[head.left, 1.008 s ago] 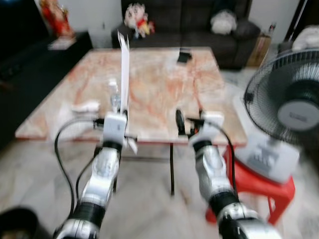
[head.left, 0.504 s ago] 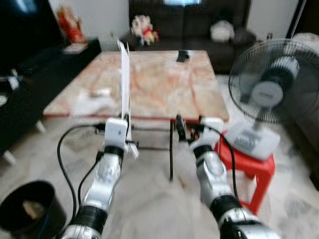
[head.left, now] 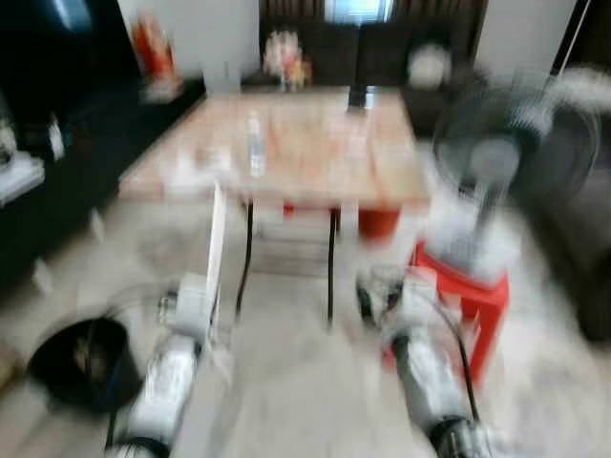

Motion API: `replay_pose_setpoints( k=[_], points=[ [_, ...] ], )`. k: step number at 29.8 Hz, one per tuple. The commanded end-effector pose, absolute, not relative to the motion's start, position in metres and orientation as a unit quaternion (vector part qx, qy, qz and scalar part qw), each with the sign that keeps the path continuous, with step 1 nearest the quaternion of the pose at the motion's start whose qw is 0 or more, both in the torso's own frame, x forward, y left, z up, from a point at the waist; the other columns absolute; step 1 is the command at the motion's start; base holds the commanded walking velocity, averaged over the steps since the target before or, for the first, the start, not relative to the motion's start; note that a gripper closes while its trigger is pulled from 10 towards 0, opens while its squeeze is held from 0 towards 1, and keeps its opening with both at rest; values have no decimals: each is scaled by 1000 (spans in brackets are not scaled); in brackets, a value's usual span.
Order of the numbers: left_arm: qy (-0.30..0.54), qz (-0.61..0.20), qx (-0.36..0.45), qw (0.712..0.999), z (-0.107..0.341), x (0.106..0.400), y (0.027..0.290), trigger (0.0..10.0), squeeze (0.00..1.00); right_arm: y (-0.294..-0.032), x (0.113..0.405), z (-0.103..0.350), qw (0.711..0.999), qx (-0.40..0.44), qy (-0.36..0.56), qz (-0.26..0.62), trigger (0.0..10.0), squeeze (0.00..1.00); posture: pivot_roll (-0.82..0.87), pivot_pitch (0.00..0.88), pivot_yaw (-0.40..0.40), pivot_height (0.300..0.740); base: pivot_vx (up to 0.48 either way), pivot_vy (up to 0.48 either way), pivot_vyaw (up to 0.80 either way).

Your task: Picking trash to rubbish bin

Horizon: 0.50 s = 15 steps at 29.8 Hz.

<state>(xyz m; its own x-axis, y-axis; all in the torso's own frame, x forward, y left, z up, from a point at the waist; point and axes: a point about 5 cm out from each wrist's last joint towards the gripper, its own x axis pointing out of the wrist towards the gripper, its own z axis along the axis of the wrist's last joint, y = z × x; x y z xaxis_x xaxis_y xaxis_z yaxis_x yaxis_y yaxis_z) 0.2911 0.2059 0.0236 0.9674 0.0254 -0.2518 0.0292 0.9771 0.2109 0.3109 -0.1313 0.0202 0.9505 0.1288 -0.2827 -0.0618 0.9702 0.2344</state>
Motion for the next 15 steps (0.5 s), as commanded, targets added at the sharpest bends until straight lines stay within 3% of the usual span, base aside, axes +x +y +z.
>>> replay_pose_setpoints(
  k=[1,9,15],
  points=[
    [157,7,90,983,15,287,210,10000,0,-135,303,9,976,110,185,40,10000,0,5,0,6,740,0,0,0],
    [347,74,70,932,-51,215,239,10000,0,-155,221,-65,919,77,387,-4,10000,0,10,0,-3,740,0,0,0],
    [399,98,55,910,-69,184,242,10000,0,-155,189,-83,896,76,437,-8,10000,0,13,0,-4,740,0,0,0]
  ],
)
